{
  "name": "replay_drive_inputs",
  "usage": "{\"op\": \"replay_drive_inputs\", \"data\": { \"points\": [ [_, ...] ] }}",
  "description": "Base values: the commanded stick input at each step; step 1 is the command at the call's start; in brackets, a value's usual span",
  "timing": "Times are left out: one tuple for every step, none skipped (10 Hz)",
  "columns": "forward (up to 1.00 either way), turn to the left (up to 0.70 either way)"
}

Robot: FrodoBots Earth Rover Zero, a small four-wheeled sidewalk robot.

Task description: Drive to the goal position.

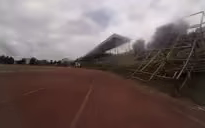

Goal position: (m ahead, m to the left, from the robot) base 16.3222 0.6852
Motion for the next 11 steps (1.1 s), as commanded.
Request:
{"op": "replay_drive_inputs", "data": {
  "points": [
    [0.85, 0.00],
    [0.85, 0.00],
    [0.85, 0.00],
    [0.85, 0.00],
    [0.85, 0.00],
    [0.85, 0.00],
    [0.85, 0.00],
    [0.85, 0.00],
    [0.85, 0.00],
    [0.85, 0.00],
    [0.85, 0.00]
  ]
}}
